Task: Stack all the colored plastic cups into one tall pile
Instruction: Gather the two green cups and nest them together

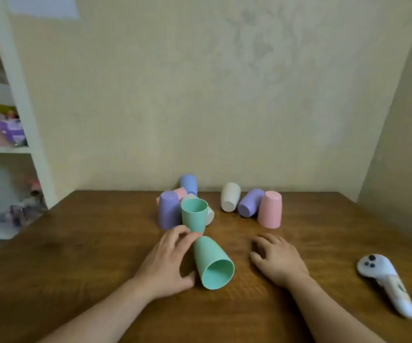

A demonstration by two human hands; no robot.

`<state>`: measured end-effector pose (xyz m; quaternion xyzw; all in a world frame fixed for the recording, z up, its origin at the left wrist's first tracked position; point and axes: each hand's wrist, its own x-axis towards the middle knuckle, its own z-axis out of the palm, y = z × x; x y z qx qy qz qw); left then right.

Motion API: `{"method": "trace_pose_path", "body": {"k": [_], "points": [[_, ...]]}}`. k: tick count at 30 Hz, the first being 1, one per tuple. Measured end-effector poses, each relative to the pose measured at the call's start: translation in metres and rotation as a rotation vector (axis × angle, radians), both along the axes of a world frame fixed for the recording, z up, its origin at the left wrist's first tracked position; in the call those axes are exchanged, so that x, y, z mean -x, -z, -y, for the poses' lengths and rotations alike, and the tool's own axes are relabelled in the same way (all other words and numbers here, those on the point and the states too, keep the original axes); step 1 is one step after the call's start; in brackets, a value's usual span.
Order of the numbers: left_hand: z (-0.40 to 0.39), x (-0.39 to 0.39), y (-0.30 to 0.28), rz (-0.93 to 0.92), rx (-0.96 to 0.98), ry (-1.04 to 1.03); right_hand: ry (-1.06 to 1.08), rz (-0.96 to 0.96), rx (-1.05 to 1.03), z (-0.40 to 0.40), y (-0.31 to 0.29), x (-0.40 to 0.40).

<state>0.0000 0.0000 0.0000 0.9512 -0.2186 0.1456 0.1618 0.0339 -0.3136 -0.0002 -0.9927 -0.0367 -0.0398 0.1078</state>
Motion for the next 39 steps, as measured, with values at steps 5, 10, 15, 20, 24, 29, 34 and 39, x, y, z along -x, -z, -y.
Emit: {"method": "trace_pose_path", "body": {"k": [5, 10, 15, 20, 24, 29, 34, 39], "points": [[0.009, -0.018, -0.027, 0.077, -0.350, 0.287, 0.028, -0.068, -0.031, 0.001, -0.007, -0.002], [0.050, -0.031, -0.060, 0.008, -0.477, 0.475, 0.026, -0.060, -0.038, 0.000, -0.005, -0.002], [0.036, -0.018, -0.038, -0.202, 0.123, 0.285, 0.029, -0.047, -0.040, 0.001, -0.004, -0.001], [-0.013, -0.009, -0.011, -0.273, 0.565, -0.003, 0.037, -0.081, -0.037, -0.001, -0.010, -0.001], [-0.033, -0.027, -0.014, -0.244, 0.676, -0.220, 0.039, -0.107, -0.031, -0.003, -0.013, 0.000], [-0.024, -0.032, -0.011, -0.269, 0.690, -0.241, 0.038, -0.104, -0.024, -0.001, -0.009, -0.001], [-0.024, -0.033, -0.007, -0.278, 0.662, -0.234, 0.066, -0.156, -0.012, -0.012, -0.029, -0.008], [-0.023, -0.034, -0.008, -0.273, 0.661, -0.246, 0.029, 0.094, -0.327, -0.073, -0.066, -0.042]]}}
